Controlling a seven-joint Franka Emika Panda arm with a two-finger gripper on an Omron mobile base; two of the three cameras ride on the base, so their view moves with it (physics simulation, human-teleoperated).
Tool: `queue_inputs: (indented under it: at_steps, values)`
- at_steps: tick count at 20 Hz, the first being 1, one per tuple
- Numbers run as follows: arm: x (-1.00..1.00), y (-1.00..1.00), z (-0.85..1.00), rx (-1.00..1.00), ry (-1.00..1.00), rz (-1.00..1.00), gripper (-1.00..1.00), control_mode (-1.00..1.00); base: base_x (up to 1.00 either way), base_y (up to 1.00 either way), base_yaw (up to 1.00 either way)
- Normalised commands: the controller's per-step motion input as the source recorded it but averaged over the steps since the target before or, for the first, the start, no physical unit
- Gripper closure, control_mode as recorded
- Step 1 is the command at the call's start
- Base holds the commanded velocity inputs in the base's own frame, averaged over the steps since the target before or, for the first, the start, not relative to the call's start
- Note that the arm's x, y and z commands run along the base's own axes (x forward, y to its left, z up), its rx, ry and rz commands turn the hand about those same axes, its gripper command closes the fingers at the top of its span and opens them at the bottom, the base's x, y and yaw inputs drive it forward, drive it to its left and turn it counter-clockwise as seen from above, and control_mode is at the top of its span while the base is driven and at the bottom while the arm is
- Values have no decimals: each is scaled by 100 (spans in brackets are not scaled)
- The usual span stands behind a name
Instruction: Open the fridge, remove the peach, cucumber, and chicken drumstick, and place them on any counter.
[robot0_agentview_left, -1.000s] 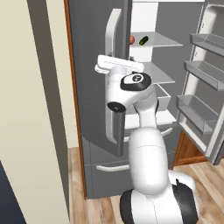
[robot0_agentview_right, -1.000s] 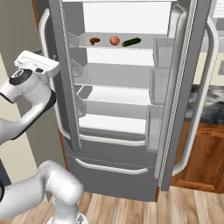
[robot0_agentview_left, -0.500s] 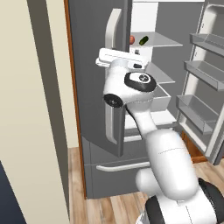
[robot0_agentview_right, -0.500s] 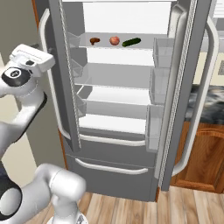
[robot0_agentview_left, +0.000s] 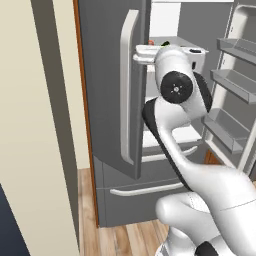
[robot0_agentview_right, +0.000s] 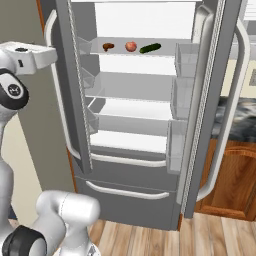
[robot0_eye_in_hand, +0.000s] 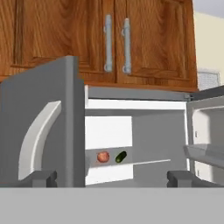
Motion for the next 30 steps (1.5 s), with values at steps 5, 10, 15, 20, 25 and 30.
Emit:
queue_inputs:
  at_steps: [5, 10, 15, 20, 25, 30]
  values:
    - [-23, -38, 27, 19, 45, 12, -100, -100, 0, 0, 0]
    - [0, -40, -2, 19, 9, 7, -100, -100, 0, 0, 0]
    - [32, -8, -39, 8, 12, 21, -100, -100, 0, 0, 0]
    - [28, 0, -51, 17, 4, 33, -100, -100, 0, 0, 0]
    - [1, -19, -8, 16, 1, 20, -100, -100, 0, 0, 0]
    - [18, -18, -15, 13, 4, 15, -100, -100, 0, 0, 0]
